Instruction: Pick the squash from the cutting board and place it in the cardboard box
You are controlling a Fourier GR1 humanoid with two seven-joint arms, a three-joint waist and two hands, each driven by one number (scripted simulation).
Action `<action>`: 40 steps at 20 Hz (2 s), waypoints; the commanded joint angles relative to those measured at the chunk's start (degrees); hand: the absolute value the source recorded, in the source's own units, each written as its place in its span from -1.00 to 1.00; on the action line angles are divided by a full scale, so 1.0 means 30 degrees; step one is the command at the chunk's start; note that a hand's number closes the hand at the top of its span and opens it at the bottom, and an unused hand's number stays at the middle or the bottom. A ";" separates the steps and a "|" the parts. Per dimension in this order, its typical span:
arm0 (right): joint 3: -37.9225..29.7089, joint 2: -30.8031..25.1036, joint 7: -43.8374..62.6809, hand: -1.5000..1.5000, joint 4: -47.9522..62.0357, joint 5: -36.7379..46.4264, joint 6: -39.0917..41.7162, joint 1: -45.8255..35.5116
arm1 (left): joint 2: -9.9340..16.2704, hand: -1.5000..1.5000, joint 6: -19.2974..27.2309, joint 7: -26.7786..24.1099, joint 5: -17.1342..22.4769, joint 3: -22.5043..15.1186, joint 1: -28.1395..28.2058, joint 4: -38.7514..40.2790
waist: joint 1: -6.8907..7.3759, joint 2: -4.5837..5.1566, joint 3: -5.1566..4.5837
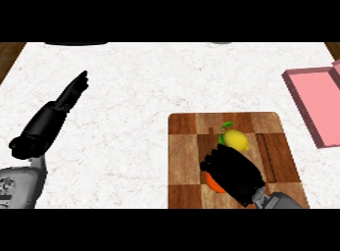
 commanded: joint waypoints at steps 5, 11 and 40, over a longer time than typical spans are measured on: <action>0.0288 0.0340 -0.1946 1.00 -0.0208 0.1577 -0.3095 0.0619 | -0.0769 0.00 0.0265 0.0398 -0.0488 -0.0306 0.0036 -0.0322 | -0.0053 -0.0012 0.0001; -0.8823 0.3741 0.3915 1.00 0.5912 -0.1797 -0.2922 -0.3366 | -0.0176 0.00 -0.0236 -0.0427 0.0008 0.0132 -0.0022 -0.0263 | 0.0348 0.0589 0.0066; -1.7834 -0.0891 1.3530 1.00 1.8727 0.1198 -1.5481 -1.7618 | -0.0693 0.00 0.0145 0.0618 -0.0518 -0.0083 -0.0646 -0.0345 | 0.0398 0.0183 0.0010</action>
